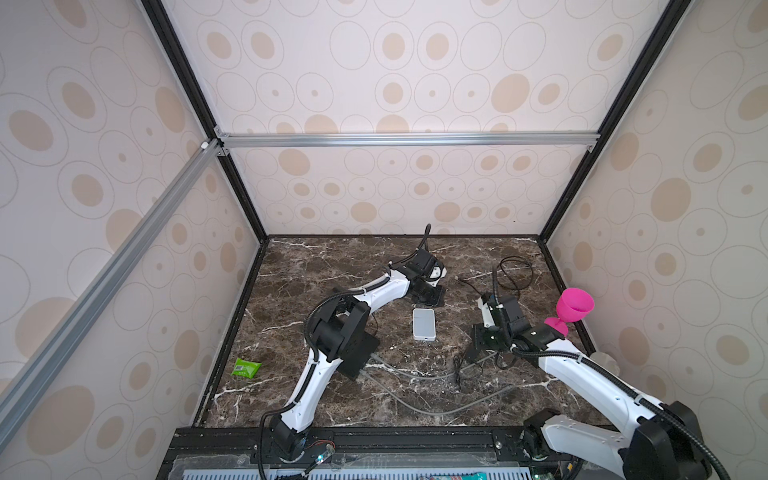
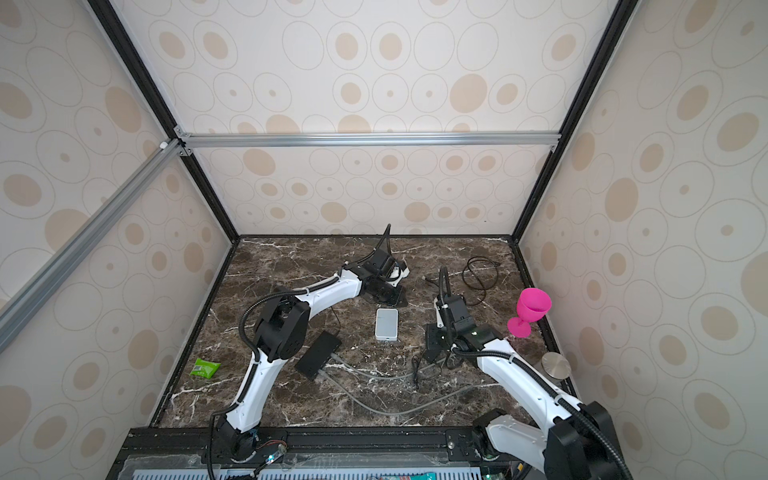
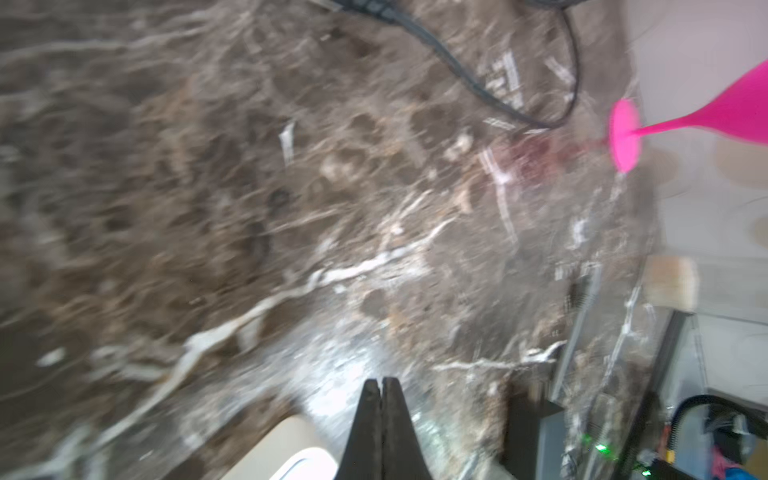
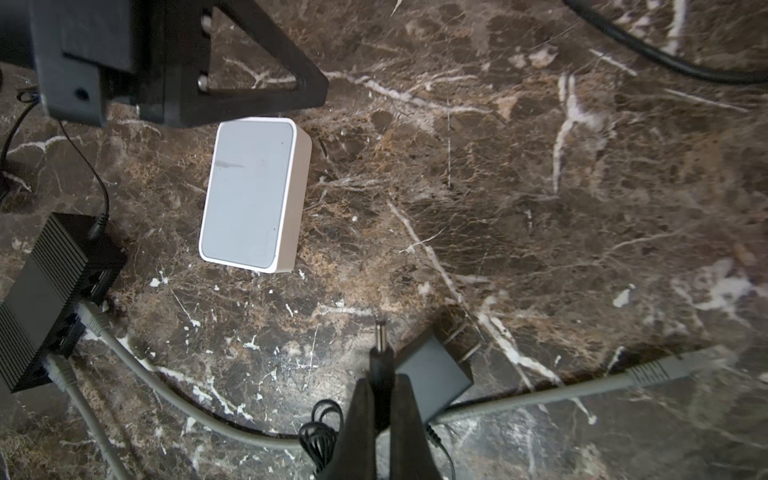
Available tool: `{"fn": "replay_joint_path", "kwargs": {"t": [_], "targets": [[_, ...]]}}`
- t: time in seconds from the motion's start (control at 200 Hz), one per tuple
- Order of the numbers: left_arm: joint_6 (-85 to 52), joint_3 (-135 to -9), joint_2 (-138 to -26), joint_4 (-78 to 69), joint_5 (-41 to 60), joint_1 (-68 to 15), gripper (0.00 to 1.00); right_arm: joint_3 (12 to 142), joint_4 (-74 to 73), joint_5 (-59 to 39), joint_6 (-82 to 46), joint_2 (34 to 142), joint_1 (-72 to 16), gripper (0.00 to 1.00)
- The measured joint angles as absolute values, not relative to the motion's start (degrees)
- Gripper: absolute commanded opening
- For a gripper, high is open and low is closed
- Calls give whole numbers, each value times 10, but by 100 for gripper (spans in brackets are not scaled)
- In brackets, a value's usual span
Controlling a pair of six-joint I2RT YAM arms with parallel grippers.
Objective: Insert the plug into the switch port
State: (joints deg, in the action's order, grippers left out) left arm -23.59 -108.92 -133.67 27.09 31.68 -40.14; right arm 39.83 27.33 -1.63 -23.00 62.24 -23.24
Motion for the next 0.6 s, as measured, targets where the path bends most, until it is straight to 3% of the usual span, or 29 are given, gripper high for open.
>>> {"fn": "replay_joint_path", "kwargs": {"t": [0.265, 0.6], "targets": [[-261, -1004, -1329, 250, 314, -415, 0, 395, 290, -19, -231, 606, -230, 0], [-257, -997, -1298, 297, 173, -413, 0, 395, 292, -72, -229, 619, -230, 0]]}}
